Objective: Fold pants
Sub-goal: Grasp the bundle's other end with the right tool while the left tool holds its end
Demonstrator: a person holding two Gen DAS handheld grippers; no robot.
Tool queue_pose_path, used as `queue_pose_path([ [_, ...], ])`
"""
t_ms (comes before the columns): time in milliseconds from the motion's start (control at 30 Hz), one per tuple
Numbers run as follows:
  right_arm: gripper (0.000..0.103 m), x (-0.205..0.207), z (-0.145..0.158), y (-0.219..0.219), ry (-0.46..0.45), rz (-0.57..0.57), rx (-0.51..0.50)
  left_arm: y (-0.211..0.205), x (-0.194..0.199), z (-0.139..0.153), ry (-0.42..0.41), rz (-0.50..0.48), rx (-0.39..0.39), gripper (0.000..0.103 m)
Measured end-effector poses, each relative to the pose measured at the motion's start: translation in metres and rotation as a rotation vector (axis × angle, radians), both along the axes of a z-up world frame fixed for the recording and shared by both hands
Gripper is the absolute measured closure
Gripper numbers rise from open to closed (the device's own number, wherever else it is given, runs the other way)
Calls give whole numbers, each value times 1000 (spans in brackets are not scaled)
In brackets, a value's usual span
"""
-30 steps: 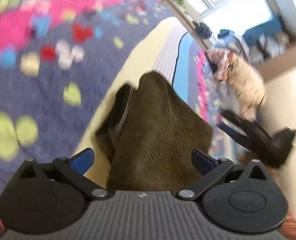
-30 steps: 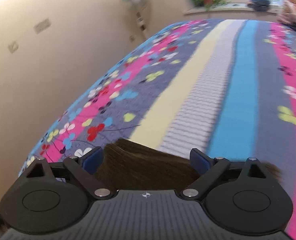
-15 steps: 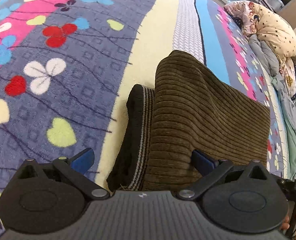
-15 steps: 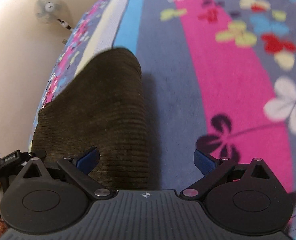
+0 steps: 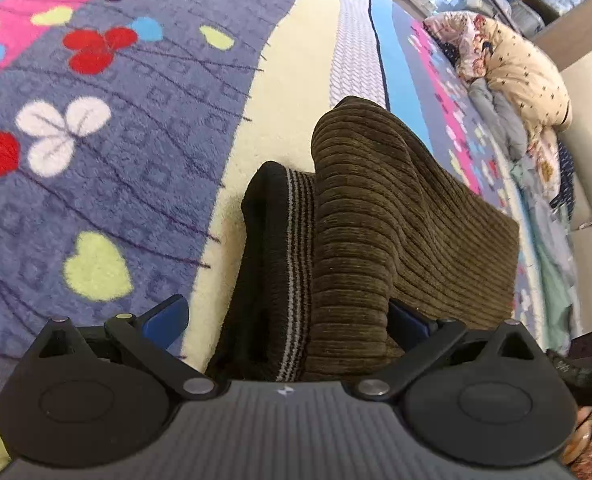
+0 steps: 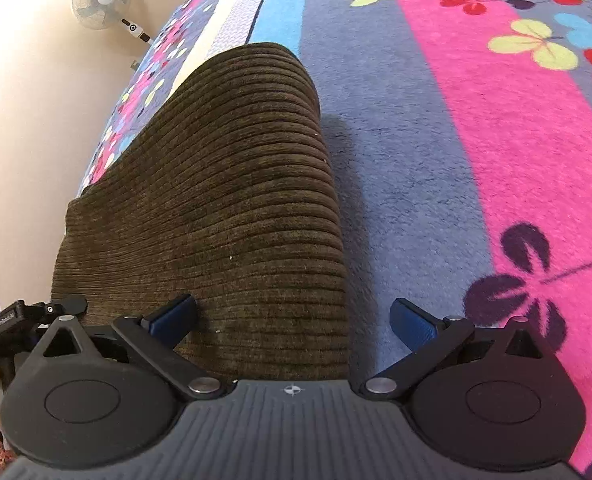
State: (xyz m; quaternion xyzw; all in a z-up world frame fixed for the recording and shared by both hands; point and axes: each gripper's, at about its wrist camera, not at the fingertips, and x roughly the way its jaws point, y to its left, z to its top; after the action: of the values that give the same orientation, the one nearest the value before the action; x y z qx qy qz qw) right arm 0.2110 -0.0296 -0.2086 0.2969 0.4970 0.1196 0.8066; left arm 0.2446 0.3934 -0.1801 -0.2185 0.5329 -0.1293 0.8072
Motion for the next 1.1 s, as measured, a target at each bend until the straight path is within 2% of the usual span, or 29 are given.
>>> queue_pose_path([
  [100, 0, -1, -3, 2, -33, -6, -6, 2, 3, -8, -20, -1, -32, 0],
  [267, 0, 2, -3, 15, -86, 10, -63, -2, 5, -7, -32, -2, -20, 0],
  [300, 6, 3, -1, 17, -89, 4, -62, -6, 6, -5, -31, -7, -2, 0],
  [333, 17, 3, 2, 20, -107, 10, -40, -9, 7, -4, -32, -14, 14, 1],
  [367, 35, 4, 4, 23, -109, 10, -31, -12, 8, -2, -33, -24, 19, 11],
  [400, 42, 4, 6, 24, -102, -7, -28, -16, 9, 1, -35, -39, -1, 22],
  [500, 61, 4, 8, 18, -104, -8, 3, -26, 9, 11, -40, -41, 47, 28],
  [567, 66, 1, 13, 14, -105, -12, 20, -29, 8, 15, -42, -34, 61, 32],
  [667, 69, -6, 27, 13, -133, -1, 9, -36, 2, 22, -54, -19, 82, 37],
  [800, 72, -13, 47, 1, -162, 12, 67, -52, -3, 32, -53, -4, 124, 40],
  [900, 73, -18, 61, -14, -182, 10, 85, -70, -4, 34, -25, -13, 114, 42],
  [1100, 73, -31, 67, -89, -169, -50, 68, -147, -8, 31, 1, -80, 76, 44],
])
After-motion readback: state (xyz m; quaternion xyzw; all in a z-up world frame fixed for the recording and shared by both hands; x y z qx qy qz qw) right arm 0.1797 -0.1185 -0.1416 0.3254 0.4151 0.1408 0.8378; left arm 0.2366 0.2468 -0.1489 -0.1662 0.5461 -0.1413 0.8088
